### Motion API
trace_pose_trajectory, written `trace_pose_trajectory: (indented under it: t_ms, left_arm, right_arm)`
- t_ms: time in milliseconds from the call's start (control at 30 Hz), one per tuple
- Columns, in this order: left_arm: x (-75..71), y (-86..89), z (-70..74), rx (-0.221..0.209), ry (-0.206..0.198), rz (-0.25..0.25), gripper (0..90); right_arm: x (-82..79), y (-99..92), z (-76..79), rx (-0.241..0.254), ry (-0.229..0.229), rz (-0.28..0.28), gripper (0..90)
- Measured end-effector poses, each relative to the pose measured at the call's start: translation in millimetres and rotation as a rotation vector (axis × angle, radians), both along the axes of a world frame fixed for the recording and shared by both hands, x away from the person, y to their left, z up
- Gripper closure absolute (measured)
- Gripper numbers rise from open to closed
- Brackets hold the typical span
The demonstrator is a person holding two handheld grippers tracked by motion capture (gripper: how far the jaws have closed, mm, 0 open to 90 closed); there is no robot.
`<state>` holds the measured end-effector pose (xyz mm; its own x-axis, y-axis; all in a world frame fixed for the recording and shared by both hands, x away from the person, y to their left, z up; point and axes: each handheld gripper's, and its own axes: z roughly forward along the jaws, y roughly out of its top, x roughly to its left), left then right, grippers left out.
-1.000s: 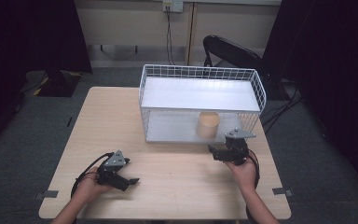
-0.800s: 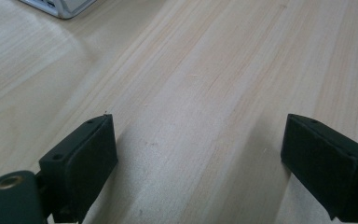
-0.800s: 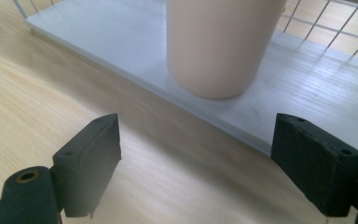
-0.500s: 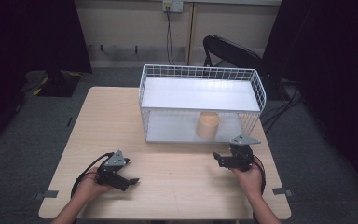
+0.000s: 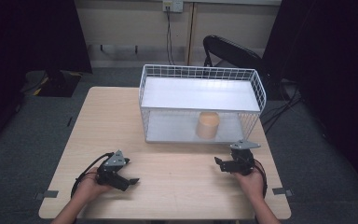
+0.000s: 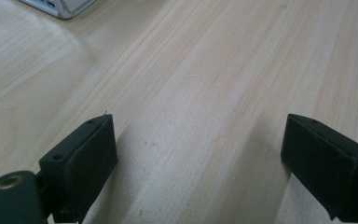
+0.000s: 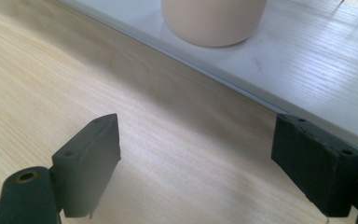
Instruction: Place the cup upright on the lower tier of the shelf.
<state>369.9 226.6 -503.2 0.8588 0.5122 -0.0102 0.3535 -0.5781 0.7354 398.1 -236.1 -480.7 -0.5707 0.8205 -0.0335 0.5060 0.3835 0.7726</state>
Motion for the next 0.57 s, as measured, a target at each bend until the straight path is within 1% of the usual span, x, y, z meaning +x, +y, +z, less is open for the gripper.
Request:
trace_pose_trajectory:
  t_ms: [100,300,433,567]
  left_arm:
    - [0.0,0.0,0.0,0.0,0.0,0.0,9.9]
    - [0.0,0.1,0.0,0.001,0.0,0.0,9.9]
    - [0.0,0.1,0.0,0.001,0.0,0.0,9.9]
    - [0.1,0.0,0.0,0.0,0.0,-0.001,9.9]
  right_arm:
    - [-0.9,1.5,-3.8,-0.02,0.006,0.01,14.5]
    - [-2.0,4.1,-11.5,-0.043,0.027,0.03,14.2]
    - [-2.7,6.6,-15.0,-0.061,0.03,0.045,14.0]
    - [-2.4,8.2,-17.7,-0.068,0.035,0.056,13.1]
